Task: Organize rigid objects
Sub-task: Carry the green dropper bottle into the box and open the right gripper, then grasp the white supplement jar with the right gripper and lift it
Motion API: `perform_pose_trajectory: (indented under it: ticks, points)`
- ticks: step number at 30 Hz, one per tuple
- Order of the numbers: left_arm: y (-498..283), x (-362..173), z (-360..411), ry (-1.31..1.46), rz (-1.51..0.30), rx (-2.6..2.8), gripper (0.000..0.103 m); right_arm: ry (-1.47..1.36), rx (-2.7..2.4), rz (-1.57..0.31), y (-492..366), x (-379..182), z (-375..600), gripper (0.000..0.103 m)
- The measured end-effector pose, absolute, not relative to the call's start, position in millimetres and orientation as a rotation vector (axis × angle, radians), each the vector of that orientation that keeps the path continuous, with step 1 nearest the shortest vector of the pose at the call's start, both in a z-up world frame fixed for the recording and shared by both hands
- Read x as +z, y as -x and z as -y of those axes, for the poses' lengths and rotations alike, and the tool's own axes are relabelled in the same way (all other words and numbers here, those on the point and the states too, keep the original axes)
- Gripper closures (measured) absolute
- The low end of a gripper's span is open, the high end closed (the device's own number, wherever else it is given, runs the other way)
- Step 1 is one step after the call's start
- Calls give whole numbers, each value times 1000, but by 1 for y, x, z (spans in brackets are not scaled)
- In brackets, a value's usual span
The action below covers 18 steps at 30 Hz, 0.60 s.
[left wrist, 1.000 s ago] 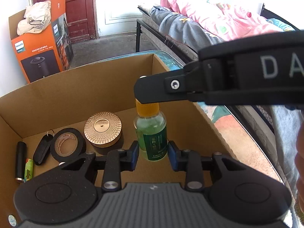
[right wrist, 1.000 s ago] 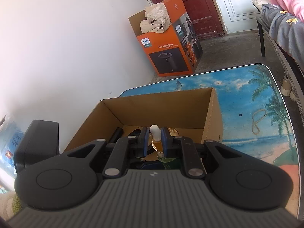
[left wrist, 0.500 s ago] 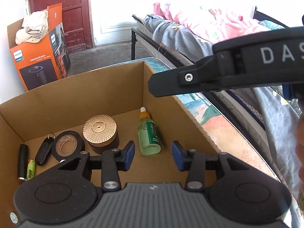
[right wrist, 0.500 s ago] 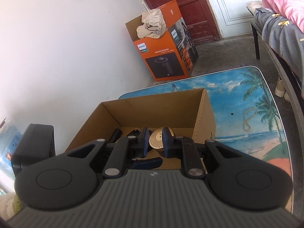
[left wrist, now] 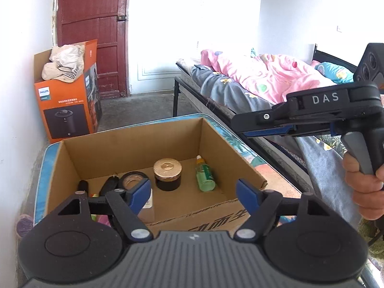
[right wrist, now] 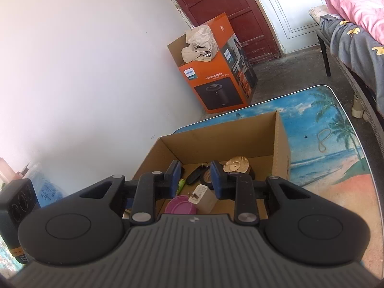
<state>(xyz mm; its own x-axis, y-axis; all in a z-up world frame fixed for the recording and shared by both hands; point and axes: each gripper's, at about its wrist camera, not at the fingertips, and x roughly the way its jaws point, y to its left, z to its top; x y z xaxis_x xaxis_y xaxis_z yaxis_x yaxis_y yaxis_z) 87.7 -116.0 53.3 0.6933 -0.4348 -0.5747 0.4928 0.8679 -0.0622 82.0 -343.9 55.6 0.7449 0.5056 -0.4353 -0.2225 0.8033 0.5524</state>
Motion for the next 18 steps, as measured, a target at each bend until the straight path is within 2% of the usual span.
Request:
perform_pose_trajectory:
  ticks: [3,7,18]
  points:
    - [-74,59,88,-66,-601,-468,19,-523,451,-611,-72,56,328,69]
    - [-60,60,57,-42,-589,-382,16,-533,507,-636,-64,54,299,59]
    - [-54,30,7,-13,-649,-215,16,-490,641,-778,-76,39,205,56]
